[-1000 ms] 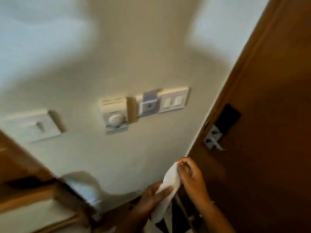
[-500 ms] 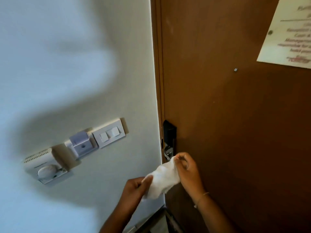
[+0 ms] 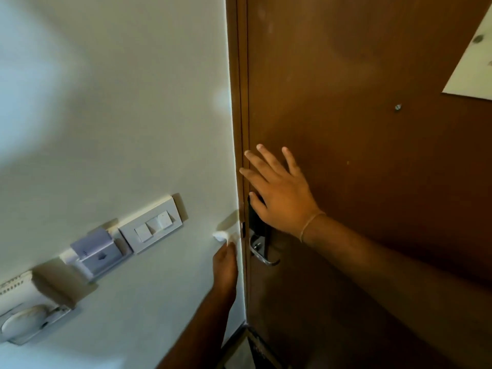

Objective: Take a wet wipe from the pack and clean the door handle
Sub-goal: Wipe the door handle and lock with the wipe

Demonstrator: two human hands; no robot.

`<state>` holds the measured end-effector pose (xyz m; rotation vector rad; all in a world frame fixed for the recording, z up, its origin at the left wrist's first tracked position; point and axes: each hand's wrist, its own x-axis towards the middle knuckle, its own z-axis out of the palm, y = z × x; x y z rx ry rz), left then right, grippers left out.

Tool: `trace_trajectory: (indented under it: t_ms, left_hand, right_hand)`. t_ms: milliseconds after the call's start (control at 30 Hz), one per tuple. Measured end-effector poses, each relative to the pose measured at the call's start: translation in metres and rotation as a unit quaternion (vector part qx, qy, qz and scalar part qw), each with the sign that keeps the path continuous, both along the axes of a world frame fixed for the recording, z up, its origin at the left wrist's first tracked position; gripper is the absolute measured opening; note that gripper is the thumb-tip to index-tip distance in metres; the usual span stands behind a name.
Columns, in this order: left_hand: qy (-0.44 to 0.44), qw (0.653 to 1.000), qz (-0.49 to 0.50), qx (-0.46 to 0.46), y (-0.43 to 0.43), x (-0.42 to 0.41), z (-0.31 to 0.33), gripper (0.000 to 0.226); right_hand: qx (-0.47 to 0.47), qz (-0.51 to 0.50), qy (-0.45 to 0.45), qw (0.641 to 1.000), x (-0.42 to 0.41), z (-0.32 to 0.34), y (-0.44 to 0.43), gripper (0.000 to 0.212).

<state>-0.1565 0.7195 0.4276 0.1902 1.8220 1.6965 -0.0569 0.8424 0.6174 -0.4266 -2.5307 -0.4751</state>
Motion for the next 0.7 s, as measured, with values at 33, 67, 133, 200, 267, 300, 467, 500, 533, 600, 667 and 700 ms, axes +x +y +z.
trace_trajectory:
  t_ms: [33,67,133,200,267,300,467,500,533,600,667,700]
  left_hand:
    - [-0.004,1.0,-0.019,0.009,0.009,0.002,-0.002,0.033]
    - [-0.009,0.999,-0.033,0.026,0.017,0.003,-0.003,0.033]
    - [-0.05,0.995,-0.06,0.069,0.035,0.004,-0.002,0.03]
    - [-0.088,0.99,-0.061,0.09,0.046,0.004,-0.008,0.031]
    - [-0.072,0.994,-0.063,0.062,0.05,-0.001,-0.017,0.038]
    - [-0.034,0.998,-0.054,0.027,0.05,-0.005,-0.022,0.037]
    - [0.057,0.995,-0.032,-0.071,0.055,-0.021,-0.045,0.017]
    - [0.075,0.994,-0.027,-0.079,0.057,-0.023,-0.043,0.018]
    - [0.086,0.993,-0.024,-0.08,0.061,-0.024,-0.042,0.021]
    - [0.099,0.992,-0.01,-0.078,0.065,-0.025,-0.04,0.024]
    - [0.106,0.992,-0.004,-0.073,0.067,-0.025,-0.042,0.024]
    - [0.1,0.992,-0.001,-0.073,0.067,-0.022,-0.044,0.025]
  right_hand:
    - [0.025,-0.013,-0.056,0.998,-0.006,0.0,0.005,0.063]
    - [0.05,-0.024,-0.112,0.992,-0.01,-0.003,0.01,0.069]
    - [0.081,-0.056,-0.192,0.976,-0.012,-0.013,0.026,0.079]
    - [0.111,-0.079,-0.222,0.965,-0.012,-0.022,0.042,0.084]
    - [0.157,-0.096,-0.236,0.954,-0.014,-0.03,0.051,0.086]
    - [0.174,-0.101,-0.239,0.95,-0.016,-0.033,0.054,0.086]
    - [0.213,-0.118,-0.246,0.938,-0.023,-0.041,0.058,0.089]
    - [0.218,-0.119,-0.249,0.936,-0.025,-0.041,0.058,0.089]
    - [0.221,-0.12,-0.253,0.934,-0.025,-0.042,0.058,0.088]
    - [0.226,-0.118,-0.263,0.93,-0.025,-0.041,0.059,0.082]
    - [0.233,-0.116,-0.266,0.928,-0.024,-0.041,0.06,0.077]
    - [0.235,-0.117,-0.266,0.927,-0.023,-0.042,0.06,0.075]
